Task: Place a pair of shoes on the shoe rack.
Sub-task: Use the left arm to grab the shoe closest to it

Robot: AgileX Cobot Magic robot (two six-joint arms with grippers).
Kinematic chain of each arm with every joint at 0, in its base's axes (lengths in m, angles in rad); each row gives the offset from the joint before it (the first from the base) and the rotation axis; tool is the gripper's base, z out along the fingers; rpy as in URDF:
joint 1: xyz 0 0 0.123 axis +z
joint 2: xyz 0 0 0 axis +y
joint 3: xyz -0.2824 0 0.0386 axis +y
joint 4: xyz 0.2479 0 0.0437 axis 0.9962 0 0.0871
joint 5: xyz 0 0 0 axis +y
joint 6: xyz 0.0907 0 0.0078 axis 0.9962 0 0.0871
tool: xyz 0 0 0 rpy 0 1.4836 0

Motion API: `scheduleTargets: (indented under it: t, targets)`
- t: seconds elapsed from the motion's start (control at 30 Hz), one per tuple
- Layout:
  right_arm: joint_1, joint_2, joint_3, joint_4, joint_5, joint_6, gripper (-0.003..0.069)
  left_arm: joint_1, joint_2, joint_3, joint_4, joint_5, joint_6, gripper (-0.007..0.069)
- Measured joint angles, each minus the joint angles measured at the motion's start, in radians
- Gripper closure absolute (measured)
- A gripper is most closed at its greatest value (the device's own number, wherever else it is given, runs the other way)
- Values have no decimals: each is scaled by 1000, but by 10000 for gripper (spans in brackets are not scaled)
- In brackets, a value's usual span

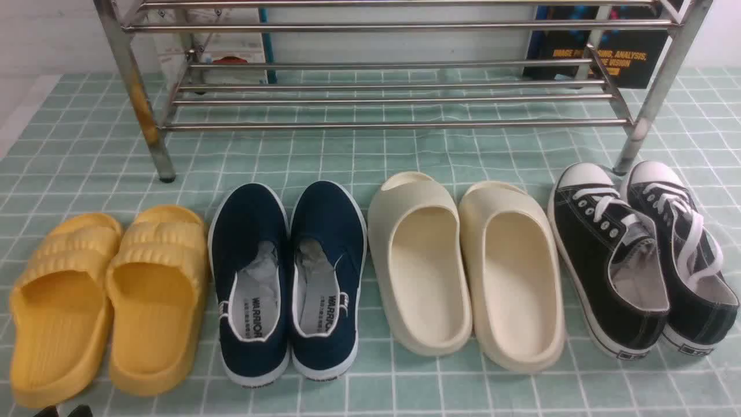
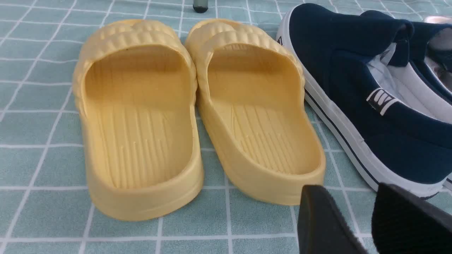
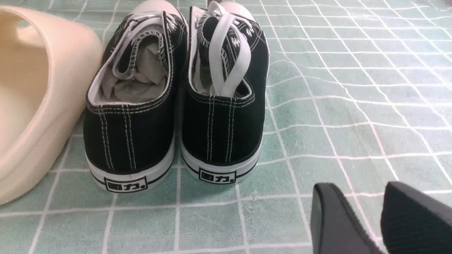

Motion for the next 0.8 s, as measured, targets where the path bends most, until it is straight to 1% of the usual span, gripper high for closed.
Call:
scheduleTargets:
  t: [0.6,0.8]
  targets:
    - [0,0,0,1,0,0,412,0,0,0,0,0,0,386]
    - [0,0,0,1,0,0,412,0,0,0,21,0,0,386]
